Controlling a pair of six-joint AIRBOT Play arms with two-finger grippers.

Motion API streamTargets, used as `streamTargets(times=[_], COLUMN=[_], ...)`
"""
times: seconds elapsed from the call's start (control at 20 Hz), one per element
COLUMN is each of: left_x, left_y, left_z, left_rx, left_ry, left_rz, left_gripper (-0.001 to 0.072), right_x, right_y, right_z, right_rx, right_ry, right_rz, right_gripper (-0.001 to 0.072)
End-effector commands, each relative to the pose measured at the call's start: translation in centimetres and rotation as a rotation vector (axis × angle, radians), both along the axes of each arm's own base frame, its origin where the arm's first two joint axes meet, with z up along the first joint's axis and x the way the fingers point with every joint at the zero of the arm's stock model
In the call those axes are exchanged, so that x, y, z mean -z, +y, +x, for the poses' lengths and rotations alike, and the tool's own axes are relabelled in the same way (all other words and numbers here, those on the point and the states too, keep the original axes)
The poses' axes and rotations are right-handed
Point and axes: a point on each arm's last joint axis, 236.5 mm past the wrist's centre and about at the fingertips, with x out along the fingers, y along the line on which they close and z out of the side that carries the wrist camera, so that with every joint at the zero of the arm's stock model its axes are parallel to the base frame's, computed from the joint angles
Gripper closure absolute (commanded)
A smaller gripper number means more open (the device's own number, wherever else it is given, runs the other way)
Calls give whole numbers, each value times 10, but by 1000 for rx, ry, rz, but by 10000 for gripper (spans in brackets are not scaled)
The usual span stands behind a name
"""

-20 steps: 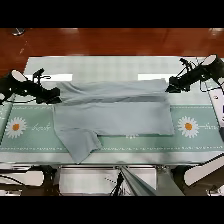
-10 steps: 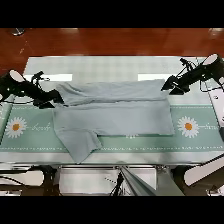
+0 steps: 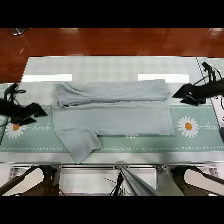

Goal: Fold the shirts.

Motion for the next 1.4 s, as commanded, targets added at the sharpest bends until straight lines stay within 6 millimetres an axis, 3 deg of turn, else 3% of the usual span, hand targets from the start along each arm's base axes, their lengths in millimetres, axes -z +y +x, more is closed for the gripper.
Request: streamTargets(times=[0.0, 0.1, 0.2, 0.35, 0.5, 0.75, 1.0, 1.15, 1.2, 1.25, 1.35], left_x=[14, 20, 21, 21, 35, 44, 53, 60, 61, 61, 60], left_y=[7, -4, -31, -59, -71, -85, -123, -134, -135, -135, -135], left_z=[-54, -66, -59, -52, -63, -60, -64, -67, -68, -68, -67], left_rx=[-182, -238, -219, -215, -188, -115, 2, 48, 53, 54, 77], left_ry=[20, 24, -23, -60, -24, -32, 1, 19, 23, 23, 7], left_rz=[-57, -125, -230, -330, -330, -296, -370, -368, -367, -367, -363], left_gripper=[3, 3, 3, 5, 5, 6, 6, 12, 234, 695, 685], right_x=[-8, -13, -12, -13, -18, -19, -19, -14, -8, -2, 20], right_y=[25, 49, 59, 61, 65, 67, 66, 56, 45, 31, -5], right_z=[-35, -49, -60, -62, -59, -60, -59, -54, -51, -52, -70], right_rx=[159, 175, 151, 145, 156, 151, 169, 216, 255, 297, 341], right_ry=[-162, -197, -191, -184, -195, -192, -185, -186, -179, -161, -88], right_rz=[97, 189, 218, 226, 255, 265, 268, 236, 198, 164, 50], right_gripper=[85, 85, 85, 85, 86, 86, 86, 86, 86, 86, 86])
